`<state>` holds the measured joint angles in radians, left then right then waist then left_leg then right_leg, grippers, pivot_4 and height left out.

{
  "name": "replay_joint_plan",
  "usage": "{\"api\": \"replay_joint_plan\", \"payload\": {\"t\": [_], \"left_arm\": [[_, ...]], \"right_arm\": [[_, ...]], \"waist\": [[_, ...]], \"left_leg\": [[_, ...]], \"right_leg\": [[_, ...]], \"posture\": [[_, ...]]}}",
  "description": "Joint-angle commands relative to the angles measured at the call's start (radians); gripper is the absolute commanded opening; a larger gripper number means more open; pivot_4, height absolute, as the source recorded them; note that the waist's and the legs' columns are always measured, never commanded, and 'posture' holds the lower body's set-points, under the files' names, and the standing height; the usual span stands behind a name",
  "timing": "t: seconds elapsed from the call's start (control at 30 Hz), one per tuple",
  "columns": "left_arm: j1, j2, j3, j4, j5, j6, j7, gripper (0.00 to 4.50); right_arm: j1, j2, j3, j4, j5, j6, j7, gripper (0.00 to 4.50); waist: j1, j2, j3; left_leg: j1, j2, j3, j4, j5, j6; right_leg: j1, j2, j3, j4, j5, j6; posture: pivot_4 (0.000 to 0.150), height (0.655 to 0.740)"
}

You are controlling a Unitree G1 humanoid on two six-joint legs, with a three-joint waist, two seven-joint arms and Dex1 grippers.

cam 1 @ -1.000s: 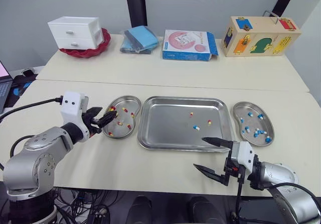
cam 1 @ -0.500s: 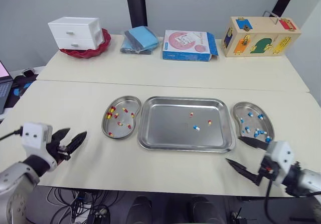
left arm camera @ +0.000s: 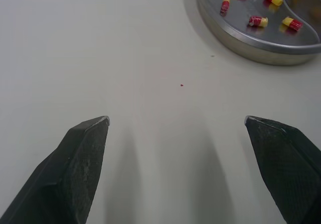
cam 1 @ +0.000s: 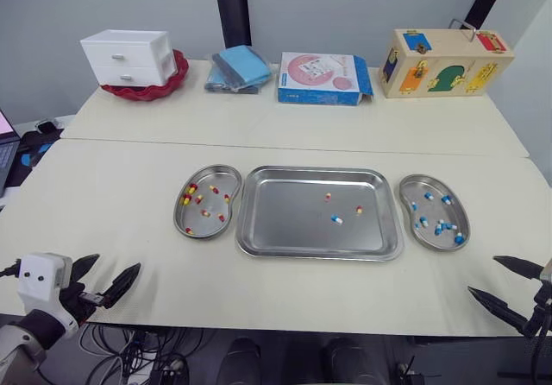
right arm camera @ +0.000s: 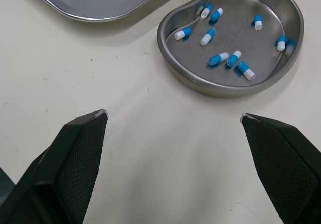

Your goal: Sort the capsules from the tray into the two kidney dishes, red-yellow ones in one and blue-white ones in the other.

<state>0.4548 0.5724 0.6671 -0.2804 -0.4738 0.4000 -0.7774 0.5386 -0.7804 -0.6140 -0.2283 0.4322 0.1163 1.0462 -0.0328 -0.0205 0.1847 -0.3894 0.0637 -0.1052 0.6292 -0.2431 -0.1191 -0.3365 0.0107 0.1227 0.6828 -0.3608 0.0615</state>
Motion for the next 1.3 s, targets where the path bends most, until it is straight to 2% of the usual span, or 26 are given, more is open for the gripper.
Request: {"api": "replay_joint_plan", "payload": {"t": [0.03,0.2,0.43,0.73,0.93,1.03,1.13,1.3], "left_arm": [[0.053,0.043,-0.019,-0.031,0.007,-0.057,-0.083,4.49],[0.112,0.103,-0.09,-0.108,-0.018,-0.111,-0.241,4.49],[0.07,0.096,-0.237,-0.291,-0.13,-0.109,-0.321,4.49],[-0.011,0.037,-0.364,-0.202,-0.09,-0.275,-0.38,4.49],[-0.041,0.019,-0.41,-0.151,-0.067,-0.349,-0.383,4.49],[-0.047,0.022,-0.422,-0.136,-0.063,-0.365,-0.381,4.49],[-0.061,0.025,-0.434,-0.134,-0.06,-0.368,-0.37,4.49],[-0.087,0.032,-0.45,-0.136,-0.053,-0.36,-0.358,4.49]], "right_arm": [[-0.005,-0.021,-0.02,-0.01,-0.001,-0.006,0.014,4.5],[0.009,-0.031,-0.02,-0.012,-0.008,-0.009,0.045,4.5],[0.088,-0.009,-0.061,-0.05,-0.008,-0.022,0.069,4.5],[0.227,0.029,-0.078,-0.161,-0.013,-0.048,0.11,4.5],[0.299,0.048,0.012,-0.415,0.038,0.074,0.07,4.5],[0.235,0.05,0.13,-0.556,0.039,0.176,-0.043,4.5],[0.071,0.056,0.267,-0.649,0.064,0.347,-0.211,4.5],[-0.214,0.076,0.467,-0.622,0.021,0.499,-0.368,4.5]], "waist": [[0.0,0.0,0.0],[0.0,0.0,0.0],[0.003,0.001,0.0],[-0.001,0.004,-0.002],[0.0,0.005,-0.002],[-0.001,0.005,-0.003],[0.0,0.004,-0.003],[0.002,0.003,-0.003]], "left_leg": [[0.0,0.0,0.0,0.0,0.0,0.0],[0.0,0.0,0.0,0.0,0.0,0.0],[0.0,0.0,0.0,0.0,0.0,0.0],[0.0,0.0,0.002,0.0,0.0,0.0],[0.0,0.001,0.001,0.0,0.0,0.0],[0.0,0.001,0.001,0.0,0.0,0.0],[0.0,0.001,0.001,0.0,0.0,0.0],[-0.001,0.0,0.0,0.0,0.0,0.0]], "right_leg": [[0.0,0.0,0.0,0.0,0.0,0.0],[0.0,0.0,0.0,-0.001,0.0,0.0],[0.0,0.0,0.0,-0.001,0.0,0.0],[0.0,0.0,0.002,-0.001,0.0,0.0],[0.0,0.0,0.001,-0.001,0.0,0.0],[0.001,0.001,0.001,-0.001,0.0,0.0],[0.001,0.001,0.001,-0.001,0.001,0.001],[0.0,0.001,0.001,-0.001,0.001,0.001]], "posture": [[0.15,0.74],[0.15,0.74],[0.15,0.74],[0.15,0.74],[0.15,0.74],[0.15,0.74],[0.15,0.74],[0.15,0.74]]}}
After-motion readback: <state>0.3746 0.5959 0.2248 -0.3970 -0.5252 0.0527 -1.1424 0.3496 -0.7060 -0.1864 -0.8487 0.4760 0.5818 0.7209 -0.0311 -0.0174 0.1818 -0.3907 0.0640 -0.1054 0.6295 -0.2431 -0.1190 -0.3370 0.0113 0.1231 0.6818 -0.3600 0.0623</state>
